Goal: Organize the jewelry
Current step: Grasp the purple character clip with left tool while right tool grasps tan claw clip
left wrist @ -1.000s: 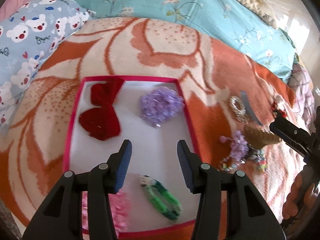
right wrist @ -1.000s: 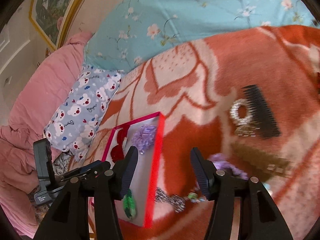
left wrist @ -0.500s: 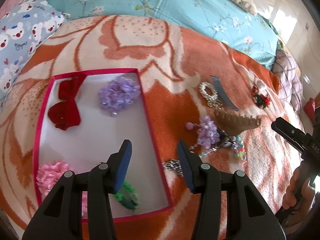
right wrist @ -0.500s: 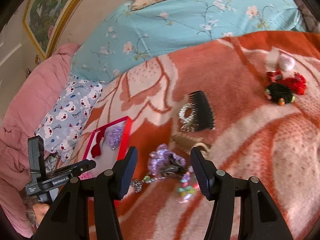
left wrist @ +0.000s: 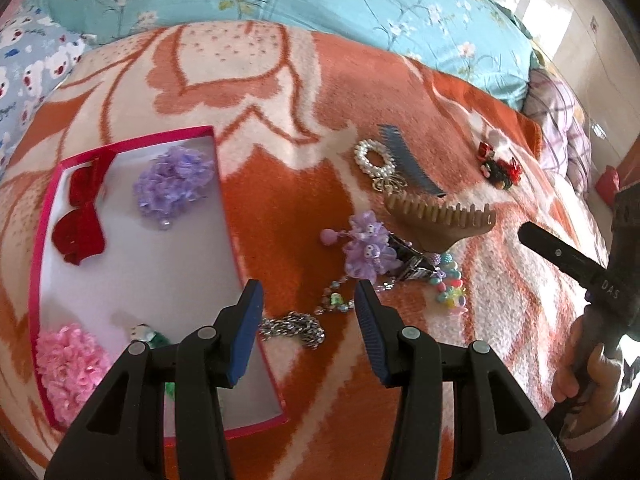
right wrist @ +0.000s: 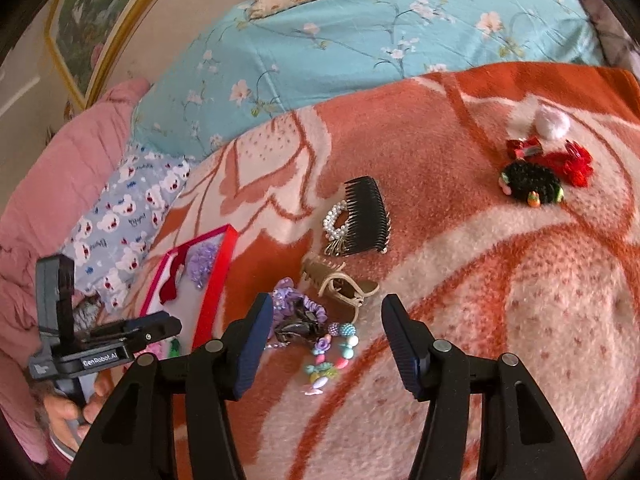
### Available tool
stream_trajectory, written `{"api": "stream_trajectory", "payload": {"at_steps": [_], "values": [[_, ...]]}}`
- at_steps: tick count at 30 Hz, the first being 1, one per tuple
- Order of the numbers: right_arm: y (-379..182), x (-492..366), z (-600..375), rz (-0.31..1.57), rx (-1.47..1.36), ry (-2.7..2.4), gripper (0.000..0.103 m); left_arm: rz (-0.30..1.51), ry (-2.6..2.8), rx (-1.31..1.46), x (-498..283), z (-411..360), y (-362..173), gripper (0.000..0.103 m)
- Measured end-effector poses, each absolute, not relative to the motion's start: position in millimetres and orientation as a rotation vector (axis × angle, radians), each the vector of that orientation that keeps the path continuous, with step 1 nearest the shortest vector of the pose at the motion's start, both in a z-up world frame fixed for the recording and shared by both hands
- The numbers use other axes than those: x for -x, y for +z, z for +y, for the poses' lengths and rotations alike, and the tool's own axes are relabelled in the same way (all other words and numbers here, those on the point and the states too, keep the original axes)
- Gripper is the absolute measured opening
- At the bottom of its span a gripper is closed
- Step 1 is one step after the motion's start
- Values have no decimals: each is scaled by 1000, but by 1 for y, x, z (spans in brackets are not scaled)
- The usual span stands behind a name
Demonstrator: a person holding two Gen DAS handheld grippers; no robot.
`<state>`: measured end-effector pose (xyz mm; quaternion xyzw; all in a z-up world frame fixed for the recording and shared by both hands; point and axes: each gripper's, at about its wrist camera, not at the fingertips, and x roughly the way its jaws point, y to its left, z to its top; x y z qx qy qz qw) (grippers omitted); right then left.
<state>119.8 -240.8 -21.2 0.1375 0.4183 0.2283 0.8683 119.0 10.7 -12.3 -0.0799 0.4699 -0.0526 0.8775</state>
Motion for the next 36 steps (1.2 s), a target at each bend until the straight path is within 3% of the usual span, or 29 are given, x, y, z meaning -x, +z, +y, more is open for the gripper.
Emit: {"api": "stream_trajectory", "payload": {"at_steps": [7,18,20,21,22,23,31,34,36], "values": [[-37,-137,-224,908,-146,528,68,1015,-133,149,-134,-1,-24,46],[-59,-173,-202,953,-35,574,67,1070,-169,140,-167,-18,-47,46],[-62,-176,-201,964,-42,581,61,1080,-177,135,-174,-24,-51,46],[-64,-178,-201,968,-48,584,54,1085,-182,131,-177,-27,-53,46],[-66,-179,-202,979,-70,597,39,1090,-190,128,-180,-29,-55,46],[-67,-180,-203,987,-91,604,34,1093,-195,126,-182,-31,-56,46],[-67,-175,-224,996,-232,565,33,1136,-222,113,-195,-42,-76,46],[-62,-172,-234,982,-300,553,31,1135,-257,136,-196,-42,-79,28],[-60,-170,-240,972,-331,543,30,1120,-252,118,-194,-45,-77,26]]}}
